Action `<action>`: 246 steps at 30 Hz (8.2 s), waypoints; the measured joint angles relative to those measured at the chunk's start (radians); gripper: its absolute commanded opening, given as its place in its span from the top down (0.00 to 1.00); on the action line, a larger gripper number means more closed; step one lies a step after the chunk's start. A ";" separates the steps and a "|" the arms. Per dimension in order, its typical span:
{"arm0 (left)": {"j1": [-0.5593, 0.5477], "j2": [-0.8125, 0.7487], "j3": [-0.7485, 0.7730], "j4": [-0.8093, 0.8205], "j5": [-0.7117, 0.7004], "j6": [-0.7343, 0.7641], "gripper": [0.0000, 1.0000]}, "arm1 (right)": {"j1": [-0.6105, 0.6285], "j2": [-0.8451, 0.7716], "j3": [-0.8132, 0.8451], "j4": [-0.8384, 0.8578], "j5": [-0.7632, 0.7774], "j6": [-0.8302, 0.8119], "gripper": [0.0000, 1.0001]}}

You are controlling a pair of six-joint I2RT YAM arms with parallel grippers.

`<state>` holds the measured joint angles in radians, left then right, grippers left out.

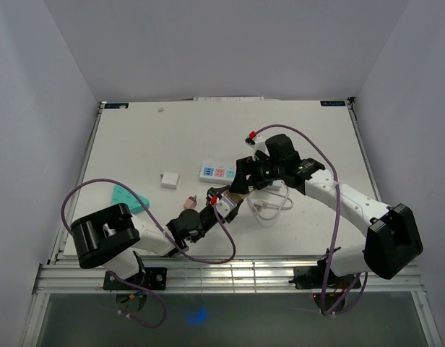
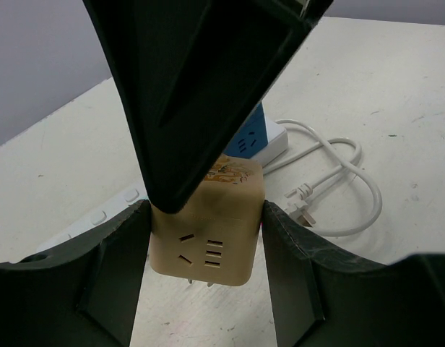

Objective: Insert the plug

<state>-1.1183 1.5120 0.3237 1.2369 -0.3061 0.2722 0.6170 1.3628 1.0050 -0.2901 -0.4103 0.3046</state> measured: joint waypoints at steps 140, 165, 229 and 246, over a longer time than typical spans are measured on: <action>0.370 -0.324 -0.069 -0.333 0.197 -0.726 0.02 | 0.025 0.600 0.668 -0.522 0.232 -1.067 0.92; 0.372 -0.322 -0.069 -0.333 0.202 -0.727 0.02 | 0.001 0.532 0.537 -0.380 0.181 -1.080 0.92; 0.422 -0.322 -0.069 -0.340 0.241 -0.760 0.02 | -0.052 0.535 0.444 -0.203 0.138 -1.007 0.92; 0.435 -0.335 -0.069 -0.362 0.240 -0.763 0.02 | -0.050 0.482 0.365 -0.137 0.182 -0.956 0.05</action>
<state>-0.6834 1.1767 0.2550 0.8749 -0.0658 -0.4904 0.5674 1.8446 1.3705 -0.4274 -0.2279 -0.6510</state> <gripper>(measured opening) 0.979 0.922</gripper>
